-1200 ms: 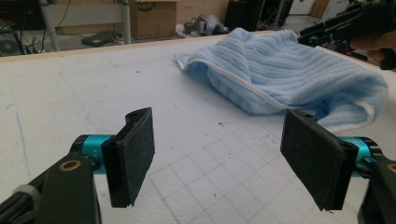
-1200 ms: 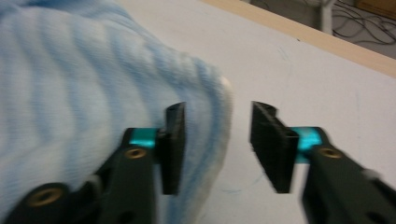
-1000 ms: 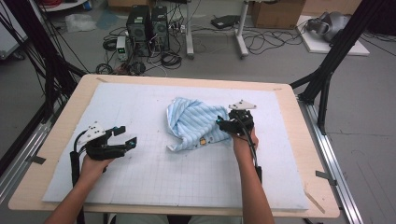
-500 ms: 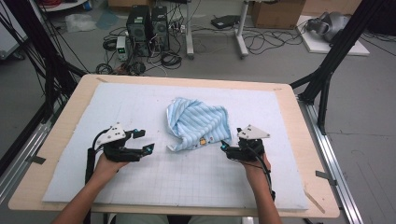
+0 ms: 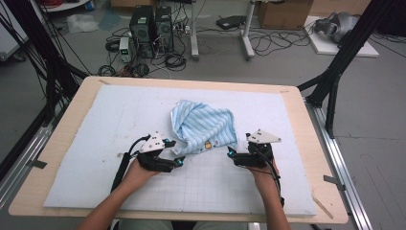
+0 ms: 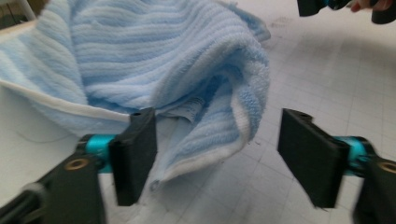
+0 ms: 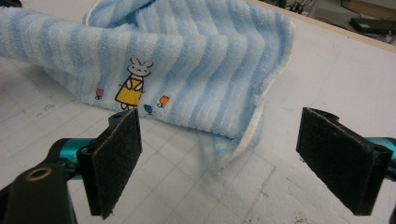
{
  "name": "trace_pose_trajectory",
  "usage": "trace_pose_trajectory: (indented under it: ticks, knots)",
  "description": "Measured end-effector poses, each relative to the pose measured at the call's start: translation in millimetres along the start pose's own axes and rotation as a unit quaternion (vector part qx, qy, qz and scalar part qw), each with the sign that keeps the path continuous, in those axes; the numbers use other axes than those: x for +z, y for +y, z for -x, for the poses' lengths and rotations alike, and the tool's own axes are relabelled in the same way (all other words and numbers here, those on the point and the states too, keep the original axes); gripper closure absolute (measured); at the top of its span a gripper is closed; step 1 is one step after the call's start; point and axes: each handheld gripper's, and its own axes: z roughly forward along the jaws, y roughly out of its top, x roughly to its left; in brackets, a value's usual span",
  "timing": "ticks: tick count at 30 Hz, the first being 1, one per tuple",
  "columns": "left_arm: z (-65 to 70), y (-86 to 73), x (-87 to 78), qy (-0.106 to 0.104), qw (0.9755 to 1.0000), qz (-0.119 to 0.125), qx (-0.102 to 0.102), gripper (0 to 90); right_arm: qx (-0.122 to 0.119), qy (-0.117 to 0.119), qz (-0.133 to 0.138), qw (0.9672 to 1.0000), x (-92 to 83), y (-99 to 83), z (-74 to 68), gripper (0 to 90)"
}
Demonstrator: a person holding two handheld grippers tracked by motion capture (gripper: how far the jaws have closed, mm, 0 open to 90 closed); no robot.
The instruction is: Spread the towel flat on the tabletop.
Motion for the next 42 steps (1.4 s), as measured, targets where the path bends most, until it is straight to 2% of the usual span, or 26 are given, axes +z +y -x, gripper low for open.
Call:
trace_pose_trajectory:
  ticks: [1,2,3,4,6,7,8,9,10,12,14,16,17,18,19,21,27,28,30,33,37,42]
  knots:
    - [1.7,1.1,3.3,0.001,1.0,-0.008,0.001,35.1,0.0,0.0,0.0,1.0,0.0,0.0,0.0,13.7]
    - [3.0,2.5,6.4,0.003,0.9999,-0.014,-0.001,41.8,-0.004,0.004,0.001,1.0,-0.1,0.1,-0.4,14.0]
    - [3.8,3.7,9.2,0.005,0.9998,-0.016,-0.007,52.6,-0.009,0.006,0.0,0.9999,0.2,0.2,-1.2,14.1]
    - [4.4,4.7,11.4,0.005,0.9999,-0.015,-0.006,52.6,-0.009,0.006,0.0,0.9999,0.2,0.2,-1.2,14.1]
    - [5.3,7.1,14.6,0.012,0.9995,-0.027,0.006,68.4,-0.008,0.007,-0.002,0.9999,0.9,-0.1,-1.5,14.1]
    - [5.0,7.7,15.2,0.011,0.9997,-0.023,0.003,78.7,-0.008,0.009,-0.005,0.9999,1.6,-0.7,-1.5,14.7]
    - [4.2,8.6,15.1,0.013,0.9998,-0.018,0.0,78.7,-0.008,0.009,-0.005,0.9999,1.6,-0.7,-1.5,14.7]
    - [2.9,9.8,14.7,0.013,0.9998,-0.011,-0.004,80.4,-0.007,0.022,-0.01,0.9997,2.2,-1.4,-1.3,22.2]
    - [1.1,11.5,13.9,0.016,0.9998,-0.005,-0.011,80.4,-0.01,0.029,-0.013,0.9994,2.8,-1.7,-1.7,25.2]
    - [-4.3,15.6,10.4,0.023,0.9993,0.016,-0.026,81.7,-0.013,0.039,-0.02,0.9989,5.3,-2.0,-3.9,27.0]
    - [-10.9,21.3,6.5,0.032,0.9977,0.04,-0.043,83.1,-0.017,0.044,-0.027,0.9986,8.6,-2.0,-6.7,27.8]
    - [-17.5,27.5,2.7,0.043,0.9961,0.057,-0.052,83.4,-0.019,0.044,-0.028,0.9985,10.3,-2.0,-7.9,28.3]
    - [-20.5,29.9,1.4,0.044,0.9953,0.063,-0.057,83.4,-0.018,0.045,-0.028,0.9984,11.4,-2.2,-9.5,34.3]
    - [-23.4,31.9,0.5,0.047,0.9949,0.067,-0.059,83.4,-0.023,0.057,-0.023,0.9979,14.0,-2.6,-11.5,43.9]
    - [-25.8,33.2,-0.1,0.053,0.9944,0.069,-0.061,83.4,-0.023,0.057,-0.023,0.9979,14.0,-2.6,-11.5,43.9]
    - [-30.5,33.2,-1.4,0.064,0.9922,0.079,-0.072,83.4,-0.026,0.062,-0.028,0.9974,17.6,-2.2,-15.1,49.8]
    - [-37.6,29.7,-0.7,0.075,0.9906,0.079,-0.084,84.3,-0.05,0.084,-0.046,0.9941,35.9,-0.3,-26.5,62.1]
    - [-37.8,29.5,-0.4,0.076,0.9906,0.078,-0.082,84.4,-0.061,0.084,-0.054,0.9931,40.6,0.1,-28.8,62.5]
    - [-38.1,29.1,1.1,0.079,0.9905,0.079,-0.081,84.5,-0.068,0.076,-0.063,0.9928,47.1,1.4,-29.8,61.9]
    - [-40.2,28.2,1.7,0.084,0.9903,0.078,-0.078,84.5,-0.066,0.063,-0.069,0.9934,57.3,3.4,-26.3,61.9]
    - [-45.1,25.8,0.3,0.091,0.99,0.074,-0.078,84.4,-0.046,0.05,-0.079,0.9945,70.3,7.3,-17.6,60.2]
    - [-50.5,22.1,1.2,0.096,0.9893,0.068,-0.086,84.6,-0.029,0.058,-0.089,0.9939,79.1,13.1,-8.8,70.6]
